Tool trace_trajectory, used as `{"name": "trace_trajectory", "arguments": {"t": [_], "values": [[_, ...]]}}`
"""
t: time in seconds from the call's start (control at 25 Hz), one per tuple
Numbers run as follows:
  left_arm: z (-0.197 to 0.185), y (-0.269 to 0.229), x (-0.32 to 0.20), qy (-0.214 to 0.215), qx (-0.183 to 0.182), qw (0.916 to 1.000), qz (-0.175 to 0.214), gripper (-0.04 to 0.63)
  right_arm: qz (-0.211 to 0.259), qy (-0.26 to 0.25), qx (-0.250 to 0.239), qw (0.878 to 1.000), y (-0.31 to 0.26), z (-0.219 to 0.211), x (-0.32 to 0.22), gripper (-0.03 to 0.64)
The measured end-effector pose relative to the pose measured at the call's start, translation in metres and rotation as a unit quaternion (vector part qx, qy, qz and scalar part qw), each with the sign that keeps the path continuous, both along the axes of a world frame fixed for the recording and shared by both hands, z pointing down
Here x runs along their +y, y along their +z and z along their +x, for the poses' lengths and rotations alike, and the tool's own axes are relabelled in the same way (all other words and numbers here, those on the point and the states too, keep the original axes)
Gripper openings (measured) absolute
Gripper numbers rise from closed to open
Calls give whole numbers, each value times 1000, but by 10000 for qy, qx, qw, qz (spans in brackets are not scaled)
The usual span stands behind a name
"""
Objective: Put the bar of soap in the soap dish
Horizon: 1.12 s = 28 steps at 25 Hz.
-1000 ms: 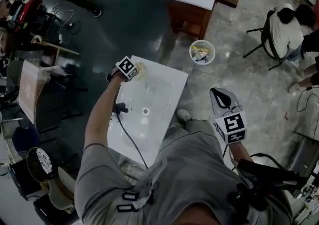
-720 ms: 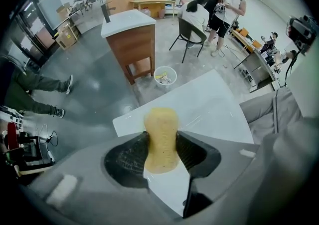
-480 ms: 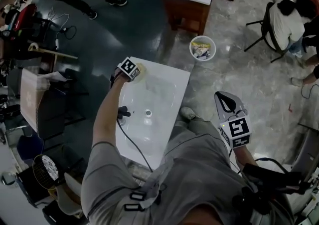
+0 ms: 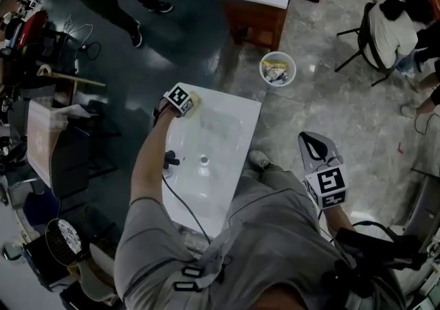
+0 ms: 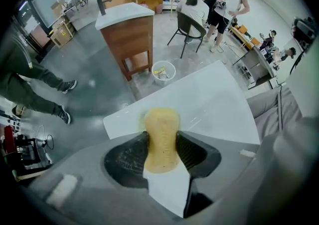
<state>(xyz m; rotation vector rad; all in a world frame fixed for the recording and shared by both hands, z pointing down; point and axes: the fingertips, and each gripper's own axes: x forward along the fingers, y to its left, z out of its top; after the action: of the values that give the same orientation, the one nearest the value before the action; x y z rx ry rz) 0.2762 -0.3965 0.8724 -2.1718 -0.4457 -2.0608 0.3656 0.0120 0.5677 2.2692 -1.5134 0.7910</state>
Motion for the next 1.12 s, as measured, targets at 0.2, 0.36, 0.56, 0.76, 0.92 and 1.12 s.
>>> {"name": "trace_trajectory", "arguments": {"t": [0.2, 0.36, 0.56, 0.76, 0.92, 1.12], "values": [[-2, 3, -6, -91, 18, 9999, 63, 190, 62, -3, 16, 10000, -4, 1, -3, 2], [-2, -1, -7, -152, 137, 9998, 49, 202, 87, -22, 30, 10000, -5, 0, -5, 2], [2, -7, -5, -121, 198, 9997, 83, 202, 66, -75, 25, 9999, -4, 0, -5, 2], [10, -22, -2, -247, 534, 9980, 215, 199, 114, -229, 36, 9997, -6, -1, -16, 2], [17, -49, -1, -362, 949, 9935, 518, 199, 177, -468, 75, 9987, -11, -1, -32, 2], [27, -96, -16, -603, 1821, 9731, 1272, 196, 284, -823, 131, 9961, -19, -8, -58, 2]]}}
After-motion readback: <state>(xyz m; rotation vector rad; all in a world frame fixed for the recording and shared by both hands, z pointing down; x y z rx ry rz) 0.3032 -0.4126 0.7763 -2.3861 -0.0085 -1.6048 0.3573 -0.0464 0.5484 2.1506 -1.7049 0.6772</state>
